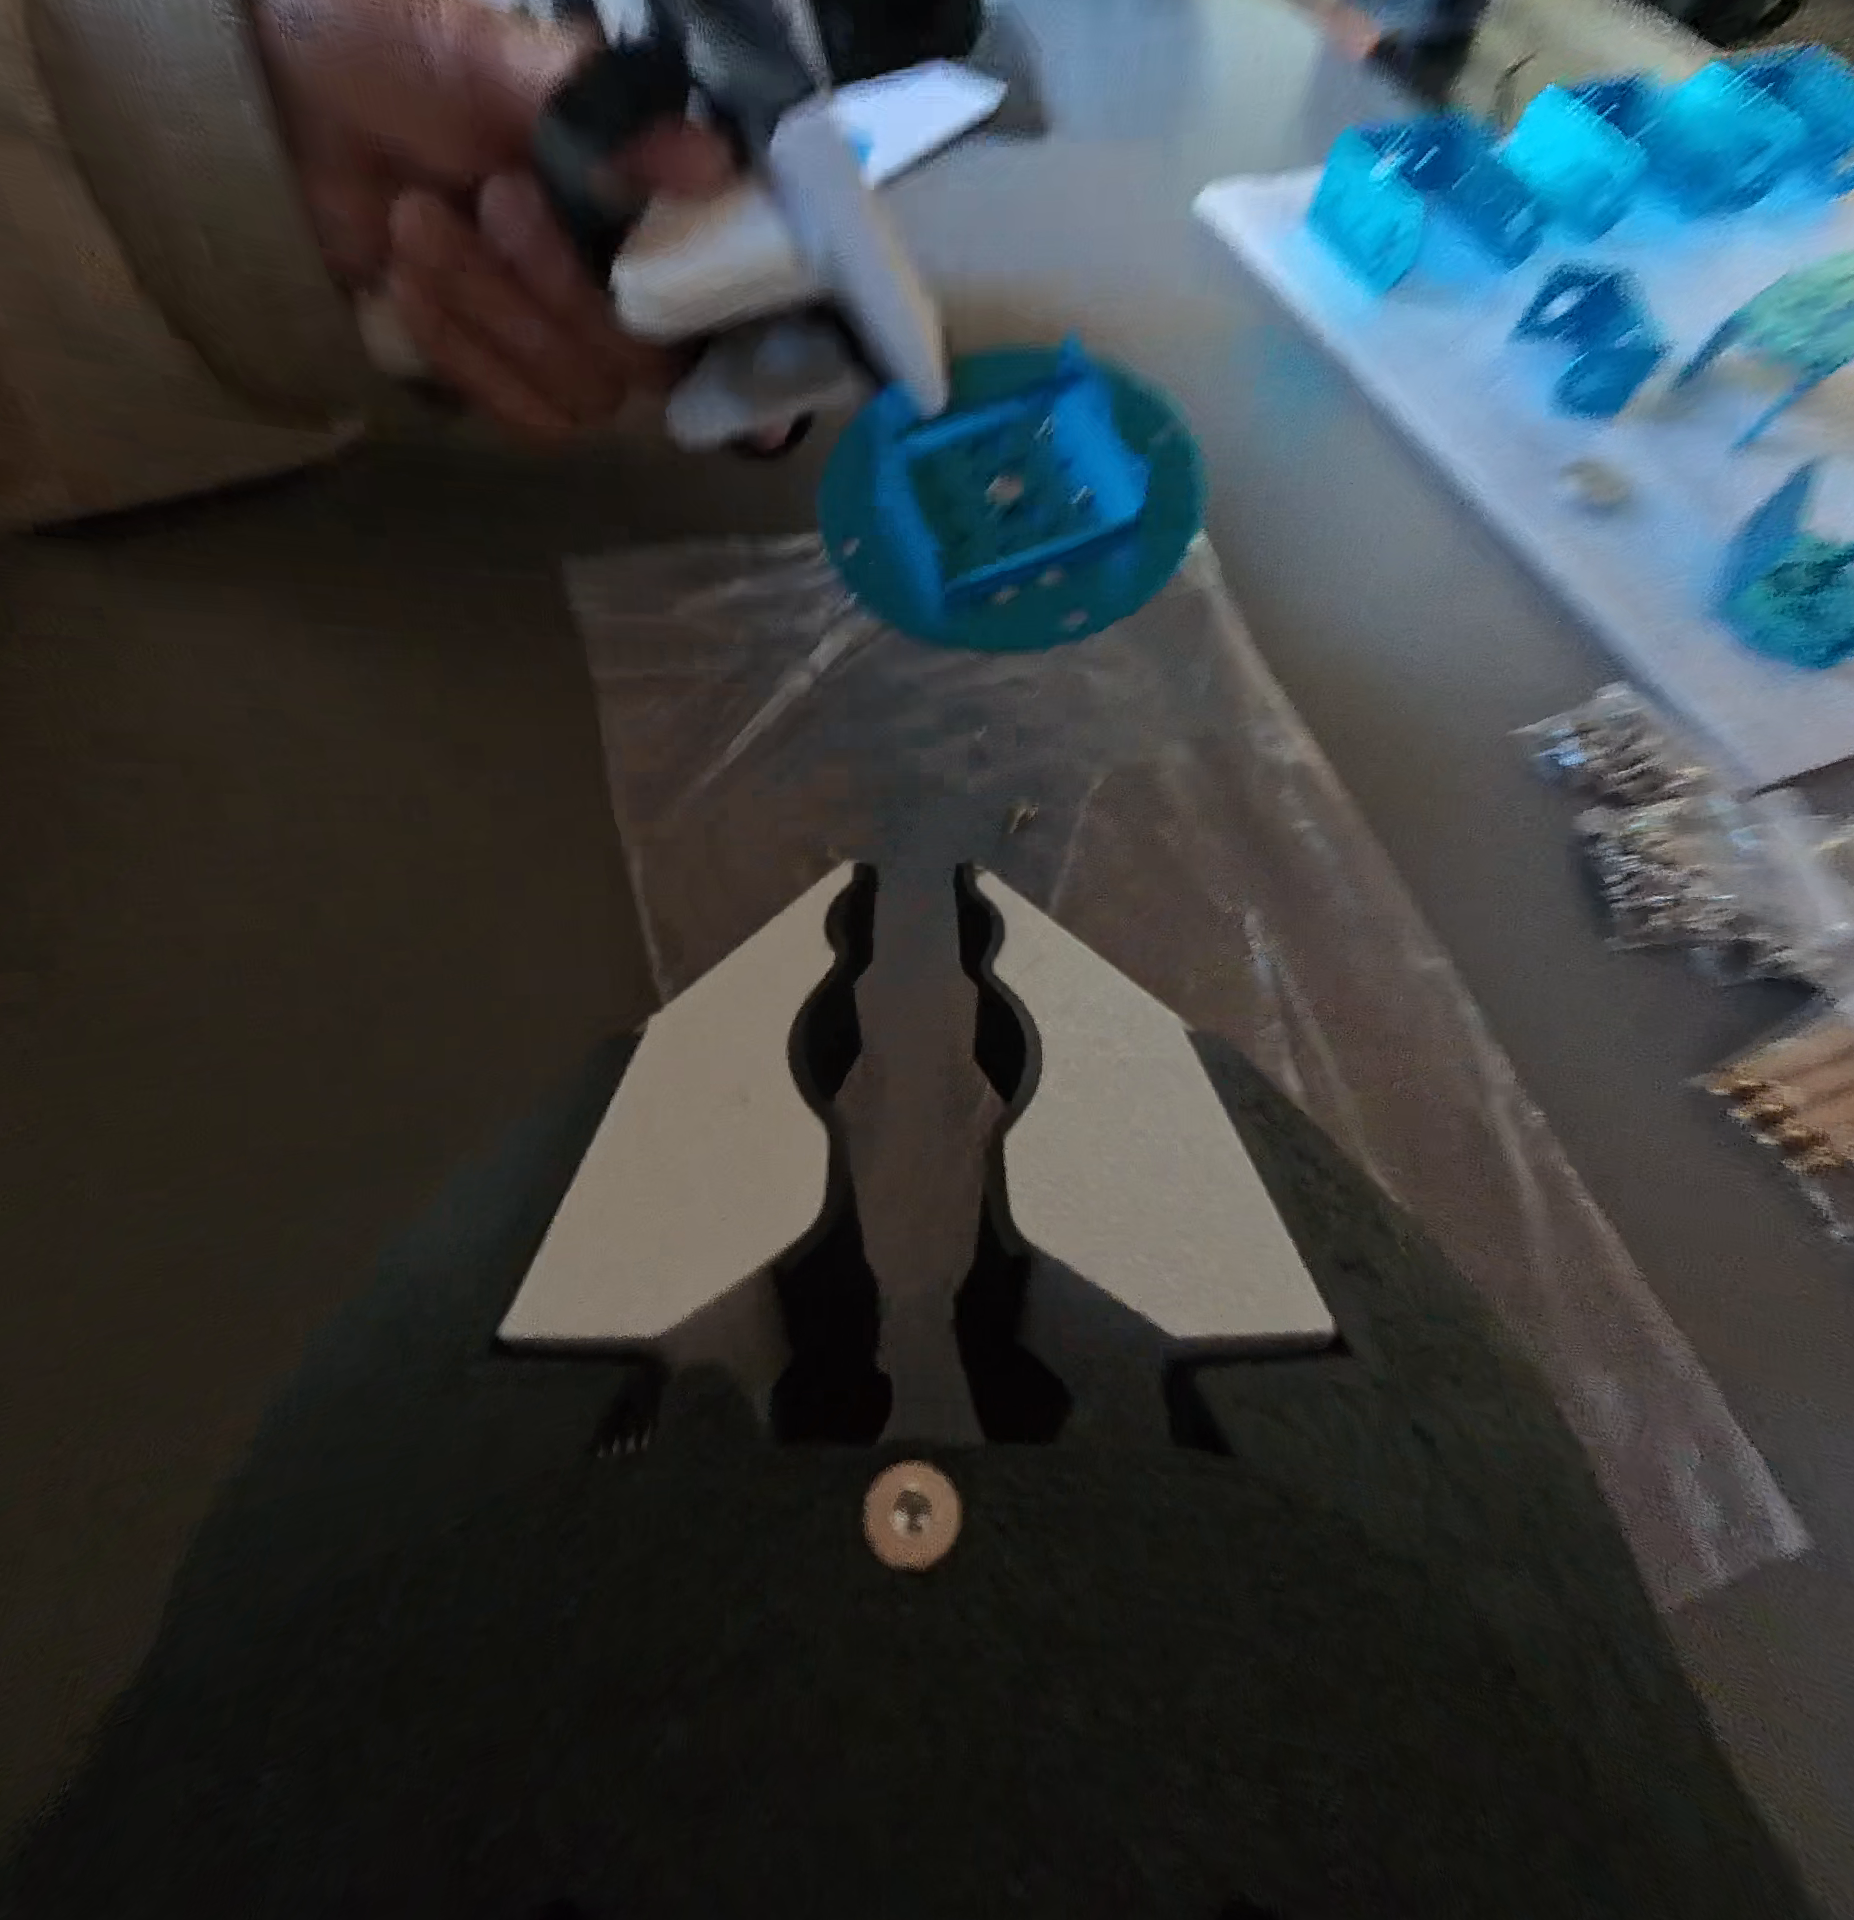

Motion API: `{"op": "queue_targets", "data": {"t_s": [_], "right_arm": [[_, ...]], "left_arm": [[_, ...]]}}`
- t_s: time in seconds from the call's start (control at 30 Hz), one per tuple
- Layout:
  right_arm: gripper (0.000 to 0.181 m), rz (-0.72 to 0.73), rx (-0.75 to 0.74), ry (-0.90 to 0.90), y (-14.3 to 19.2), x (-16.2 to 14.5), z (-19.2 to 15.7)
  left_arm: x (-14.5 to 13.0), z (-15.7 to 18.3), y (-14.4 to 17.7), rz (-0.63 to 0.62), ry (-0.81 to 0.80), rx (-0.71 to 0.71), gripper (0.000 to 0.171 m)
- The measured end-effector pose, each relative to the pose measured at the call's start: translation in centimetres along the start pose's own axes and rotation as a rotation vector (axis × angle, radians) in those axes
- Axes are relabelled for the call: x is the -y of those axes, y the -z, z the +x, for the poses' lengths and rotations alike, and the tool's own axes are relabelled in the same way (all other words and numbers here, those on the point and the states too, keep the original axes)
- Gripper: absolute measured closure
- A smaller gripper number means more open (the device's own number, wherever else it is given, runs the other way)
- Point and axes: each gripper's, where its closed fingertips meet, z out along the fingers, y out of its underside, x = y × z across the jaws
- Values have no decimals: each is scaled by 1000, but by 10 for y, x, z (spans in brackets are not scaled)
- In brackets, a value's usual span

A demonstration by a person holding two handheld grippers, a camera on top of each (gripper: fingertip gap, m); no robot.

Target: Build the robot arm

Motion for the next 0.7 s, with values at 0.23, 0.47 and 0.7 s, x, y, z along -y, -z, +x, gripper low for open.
{"op": "queue_targets", "data": {"t_s": [0.23,0.47,0.7], "right_arm": [[164,-64,229,139,-27,-1,-25],[173,-132,358,295,-29,-10,-19],[176,-73,389,376,-39,-10,-21]], "left_arm": [[1,-4,1,1,19,1,171],[1,-2,1,-1,39,-23,171],[1,1,1,-8,48,-45,171]]}}
